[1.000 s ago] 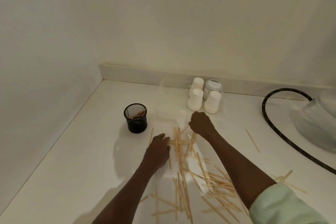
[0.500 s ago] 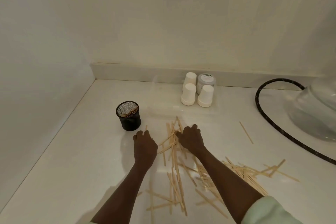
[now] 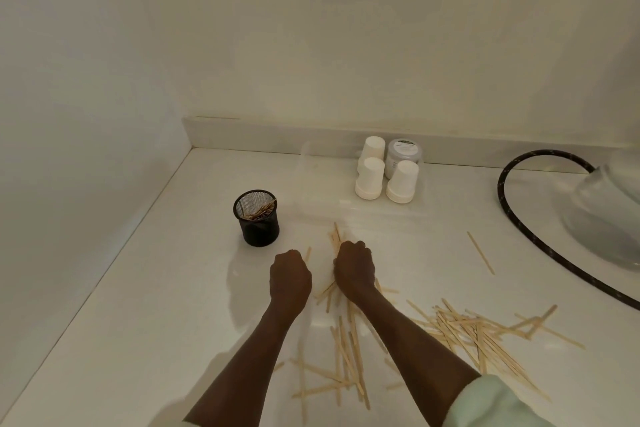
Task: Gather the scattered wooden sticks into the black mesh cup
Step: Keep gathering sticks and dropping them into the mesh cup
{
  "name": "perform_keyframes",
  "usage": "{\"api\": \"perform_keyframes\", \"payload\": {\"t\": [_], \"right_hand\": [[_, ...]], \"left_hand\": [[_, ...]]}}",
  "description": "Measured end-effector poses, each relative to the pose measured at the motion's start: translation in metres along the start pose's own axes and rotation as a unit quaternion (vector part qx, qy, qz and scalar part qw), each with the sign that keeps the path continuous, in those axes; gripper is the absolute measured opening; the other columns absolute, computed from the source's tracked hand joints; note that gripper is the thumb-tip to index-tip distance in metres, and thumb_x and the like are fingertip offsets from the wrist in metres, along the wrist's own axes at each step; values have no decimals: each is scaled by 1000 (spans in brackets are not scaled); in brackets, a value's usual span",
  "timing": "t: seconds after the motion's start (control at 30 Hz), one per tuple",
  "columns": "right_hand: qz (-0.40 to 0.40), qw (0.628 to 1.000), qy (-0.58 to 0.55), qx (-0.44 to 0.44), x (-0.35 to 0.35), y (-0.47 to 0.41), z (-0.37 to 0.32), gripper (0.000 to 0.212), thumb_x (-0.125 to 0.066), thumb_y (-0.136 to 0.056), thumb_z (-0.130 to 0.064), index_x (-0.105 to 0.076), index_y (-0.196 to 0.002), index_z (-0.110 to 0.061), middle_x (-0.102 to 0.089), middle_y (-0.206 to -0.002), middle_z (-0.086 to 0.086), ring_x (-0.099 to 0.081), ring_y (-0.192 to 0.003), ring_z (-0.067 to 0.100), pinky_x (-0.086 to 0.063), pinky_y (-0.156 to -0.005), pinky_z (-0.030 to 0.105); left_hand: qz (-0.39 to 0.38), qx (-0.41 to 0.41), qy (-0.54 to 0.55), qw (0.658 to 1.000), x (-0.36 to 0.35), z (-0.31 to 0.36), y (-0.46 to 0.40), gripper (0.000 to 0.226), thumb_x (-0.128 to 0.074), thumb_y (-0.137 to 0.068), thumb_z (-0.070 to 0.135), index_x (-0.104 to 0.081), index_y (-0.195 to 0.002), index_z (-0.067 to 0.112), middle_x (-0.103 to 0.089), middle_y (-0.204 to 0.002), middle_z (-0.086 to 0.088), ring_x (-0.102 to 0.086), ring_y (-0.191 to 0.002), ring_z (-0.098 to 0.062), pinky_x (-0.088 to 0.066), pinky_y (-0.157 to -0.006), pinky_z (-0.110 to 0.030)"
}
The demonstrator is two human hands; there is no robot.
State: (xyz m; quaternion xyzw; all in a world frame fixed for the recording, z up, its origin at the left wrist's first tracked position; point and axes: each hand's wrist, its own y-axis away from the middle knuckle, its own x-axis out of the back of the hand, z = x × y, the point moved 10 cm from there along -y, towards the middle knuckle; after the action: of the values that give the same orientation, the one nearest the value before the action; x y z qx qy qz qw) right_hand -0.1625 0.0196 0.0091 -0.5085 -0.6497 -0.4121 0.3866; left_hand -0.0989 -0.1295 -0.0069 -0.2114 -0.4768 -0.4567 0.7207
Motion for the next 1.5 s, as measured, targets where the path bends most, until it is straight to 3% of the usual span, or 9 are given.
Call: {"api": "perform_keyframes", "payload": {"t": [0.27, 0.43, 0.53, 0.73, 0.9, 1.03, 1.1, 1.3, 1.5], "right_hand": [[-23, 999, -37, 26, 8, -4, 13, 4, -58, -83, -7, -58, -86, -8, -66, -97, 13, -65, -89, 31, -44, -67, 30], [-82, 989, -121, -5, 7, -15, 33, 29, -73, -70, -12, -44, -67, -11, -53, -66, 4, -50, -61, 17, -37, -57, 26], [-95, 974, -204, -21, 11, -21, 46, 42, -72, -67, -2, -34, -51, -8, -35, -48, 1, -37, -48, 15, -32, -51, 27], [-122, 942, -311, -32, 17, -20, 46, 20, -74, -68, 1, -59, -56, 2, -50, -51, 12, -55, -43, 20, -51, -51, 28], [-112, 961, -251, -11, 23, -11, 30, 16, -63, -73, -5, -61, -60, 4, -52, -57, 15, -54, -52, 23, -43, -51, 29], [-90, 978, -186, 34, 30, -7, 16, 21, -51, -86, -1, -62, -68, 3, -55, -63, 13, -57, -62, 25, -38, -48, 23], [-80, 980, -172, 53, 34, -5, 13, 21, -51, -87, -1, -62, -70, 3, -55, -62, 12, -56, -63, 24, -36, -48, 23], [-126, 970, -190, 88, 41, -2, 22, 21, -56, -84, -3, -65, -64, -3, -55, -56, 8, -51, -53, 17, -35, -47, 20], [-96, 972, -201, 79, 60, -3, 56, 13, -70, -81, -9, -77, -89, -2, -74, -86, 12, -62, -72, 13, -48, -65, 25]], "left_hand": [[-61, 6, 20, 998, -20, 6, -3, 18, -56, -90, 19, -60, -94, 1, -66, -99, -12, -63, -91, -26, -40, -67, -26], [-117, 47, 175, 976, -36, 13, -5, 27, -49, -94, 17, -63, -90, -4, -68, -94, -17, -65, -94, -33, -47, -77, -33], [-152, 105, 302, 935, -50, 19, -1, 29, -48, -97, 15, -64, -109, -6, -69, -109, -21, -67, -89, -30, -54, -70, -32], [-193, 156, 433, 867, -68, 48, 11, 34, -47, -95, 5, -55, -123, -12, -57, -128, -31, -56, -119, -44, -51, -70, -33], [-201, 229, 584, 752, -75, 72, 21, 50, -31, -105, 35, -53, -122, -7, -67, -104, -22, -68, -87, -28, -56, -70, -34], [-221, 229, 638, 701, -76, 89, 25, 48, -32, -106, 32, -49, -131, -5, -65, -114, -22, -65, -104, -30, -55, -87, -39], [-221, 222, 666, 677, -74, 93, 24, 44, -31, -107, 27, -47, -130, -6, -64, -112, -23, -65, -100, -29, -56, -78, -38], [-156, 233, 645, 711, -74, 85, 16, 33, -36, -106, 22, -60, -102, -1, -66, -85, -12, -65, -74, -20, -52, -55, -27], [-76, 191, 657, 725, -65, 81, 2, 28, -35, -105, 25, -55, -92, 11, -66, -87, -3, -63, -78, -19, -45, -77, -35]]}}
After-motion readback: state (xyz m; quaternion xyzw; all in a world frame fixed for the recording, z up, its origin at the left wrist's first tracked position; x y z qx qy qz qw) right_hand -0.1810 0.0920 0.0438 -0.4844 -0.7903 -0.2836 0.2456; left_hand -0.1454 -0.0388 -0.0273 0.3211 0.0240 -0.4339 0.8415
